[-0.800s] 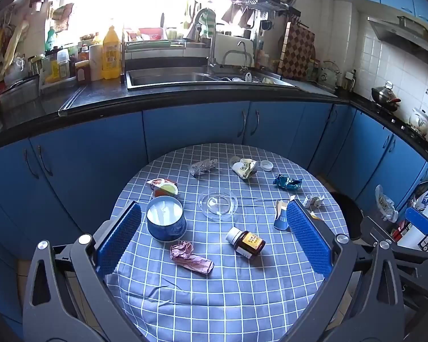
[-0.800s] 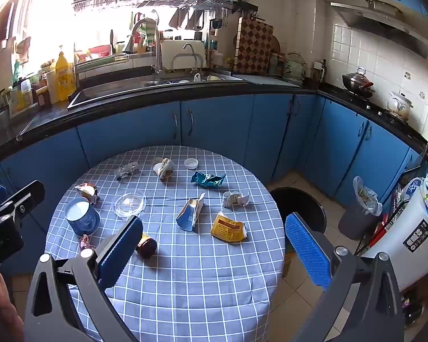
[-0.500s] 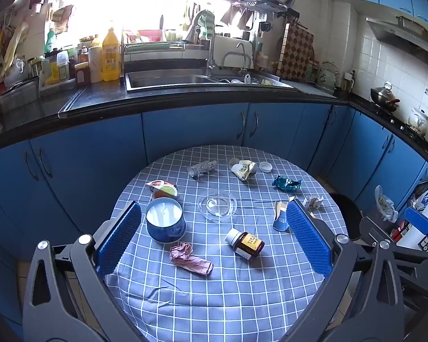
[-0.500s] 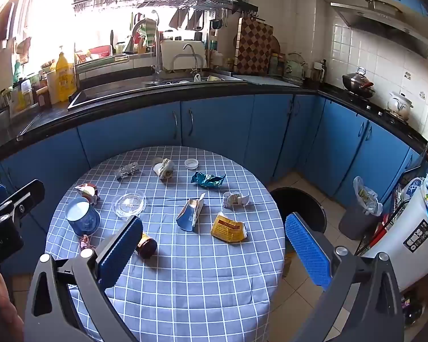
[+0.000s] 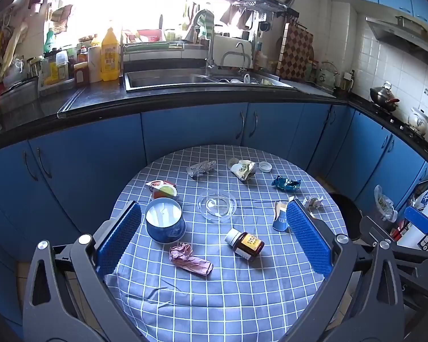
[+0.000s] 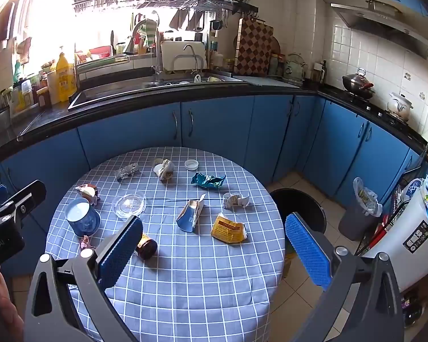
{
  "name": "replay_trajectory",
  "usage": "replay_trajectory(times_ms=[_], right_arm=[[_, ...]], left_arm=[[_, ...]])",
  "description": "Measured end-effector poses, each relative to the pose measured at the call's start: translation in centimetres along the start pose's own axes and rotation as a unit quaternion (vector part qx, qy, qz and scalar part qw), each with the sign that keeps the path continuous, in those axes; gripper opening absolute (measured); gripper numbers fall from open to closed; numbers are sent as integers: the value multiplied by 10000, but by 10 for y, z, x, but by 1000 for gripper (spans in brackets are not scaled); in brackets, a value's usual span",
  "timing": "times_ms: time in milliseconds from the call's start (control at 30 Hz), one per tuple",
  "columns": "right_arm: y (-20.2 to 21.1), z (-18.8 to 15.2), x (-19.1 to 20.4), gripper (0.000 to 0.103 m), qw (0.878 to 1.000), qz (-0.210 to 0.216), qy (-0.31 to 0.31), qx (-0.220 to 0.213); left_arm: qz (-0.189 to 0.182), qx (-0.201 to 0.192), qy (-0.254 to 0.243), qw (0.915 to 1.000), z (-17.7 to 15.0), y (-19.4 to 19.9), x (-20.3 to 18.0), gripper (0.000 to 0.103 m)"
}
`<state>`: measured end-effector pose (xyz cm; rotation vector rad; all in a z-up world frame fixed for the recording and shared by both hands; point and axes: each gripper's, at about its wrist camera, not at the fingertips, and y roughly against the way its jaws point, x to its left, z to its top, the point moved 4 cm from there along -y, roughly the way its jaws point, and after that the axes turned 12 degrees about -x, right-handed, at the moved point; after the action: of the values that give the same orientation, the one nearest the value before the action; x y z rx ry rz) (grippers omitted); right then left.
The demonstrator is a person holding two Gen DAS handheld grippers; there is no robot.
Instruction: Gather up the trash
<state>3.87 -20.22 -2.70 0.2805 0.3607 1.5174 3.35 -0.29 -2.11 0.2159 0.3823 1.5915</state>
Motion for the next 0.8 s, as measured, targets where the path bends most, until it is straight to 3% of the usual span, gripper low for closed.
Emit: replay_trajectory(times_ms=[800], right_arm=[[0,1,0,98,10000,-4,5,-5]], left_arm=[[21,14,6,10000,1,-1,3,100]])
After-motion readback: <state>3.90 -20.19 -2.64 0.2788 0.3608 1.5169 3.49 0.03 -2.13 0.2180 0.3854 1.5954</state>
